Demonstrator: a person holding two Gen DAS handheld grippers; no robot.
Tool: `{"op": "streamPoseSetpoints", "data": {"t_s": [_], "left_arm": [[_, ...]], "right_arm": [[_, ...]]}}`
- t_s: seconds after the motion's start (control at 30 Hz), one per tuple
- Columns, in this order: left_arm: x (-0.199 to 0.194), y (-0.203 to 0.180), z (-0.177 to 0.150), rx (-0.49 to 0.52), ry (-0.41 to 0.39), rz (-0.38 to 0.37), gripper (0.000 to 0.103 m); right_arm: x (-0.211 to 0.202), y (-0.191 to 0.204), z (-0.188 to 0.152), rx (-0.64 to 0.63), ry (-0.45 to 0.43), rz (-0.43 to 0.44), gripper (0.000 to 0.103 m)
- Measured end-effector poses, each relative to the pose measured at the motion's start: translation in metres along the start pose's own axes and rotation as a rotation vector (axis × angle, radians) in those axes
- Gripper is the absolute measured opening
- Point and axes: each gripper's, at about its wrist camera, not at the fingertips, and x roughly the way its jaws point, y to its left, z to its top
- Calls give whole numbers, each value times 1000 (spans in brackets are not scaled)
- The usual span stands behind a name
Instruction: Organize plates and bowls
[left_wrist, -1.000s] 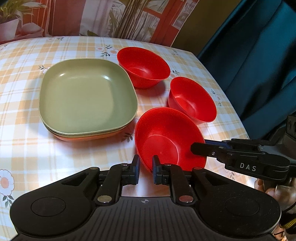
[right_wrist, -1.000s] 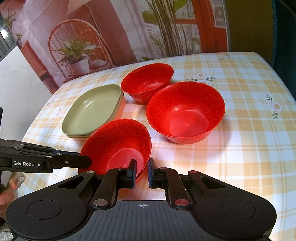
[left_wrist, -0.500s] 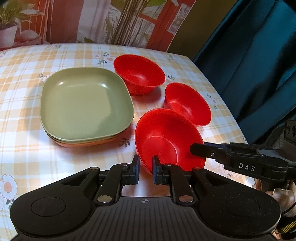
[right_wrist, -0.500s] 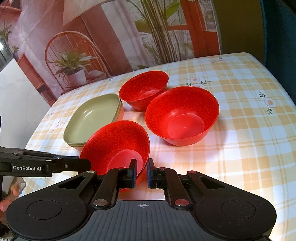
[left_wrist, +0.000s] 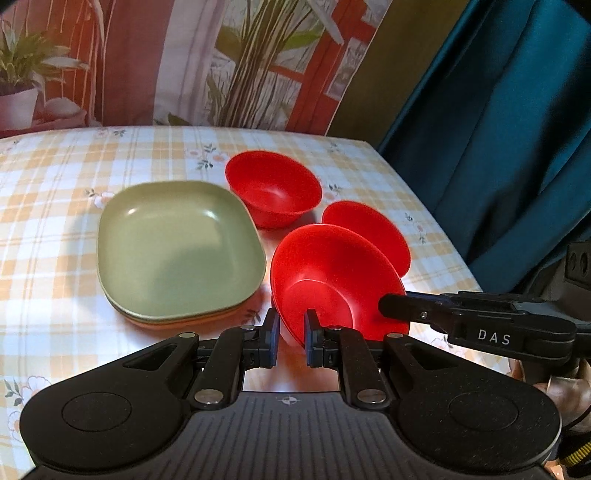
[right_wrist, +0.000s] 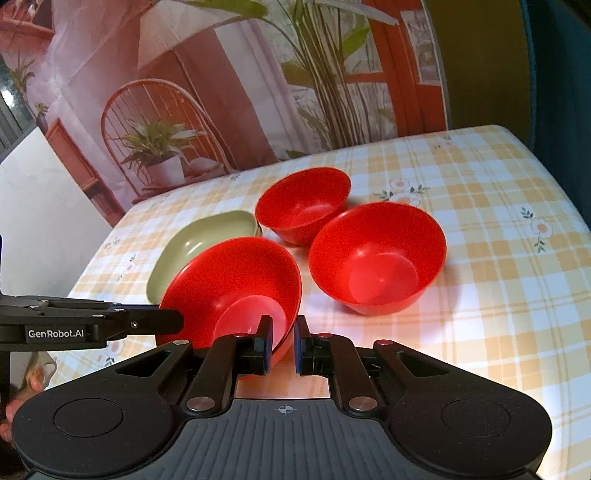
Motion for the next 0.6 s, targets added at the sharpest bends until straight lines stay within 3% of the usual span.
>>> {"op": "streamPoseSetpoints", "data": {"t_s": [0.6], "left_arm": [[6, -22, 37, 74, -49, -28, 14]], "right_arm": [[-16, -19, 40, -13, -96, -36, 11]]}}
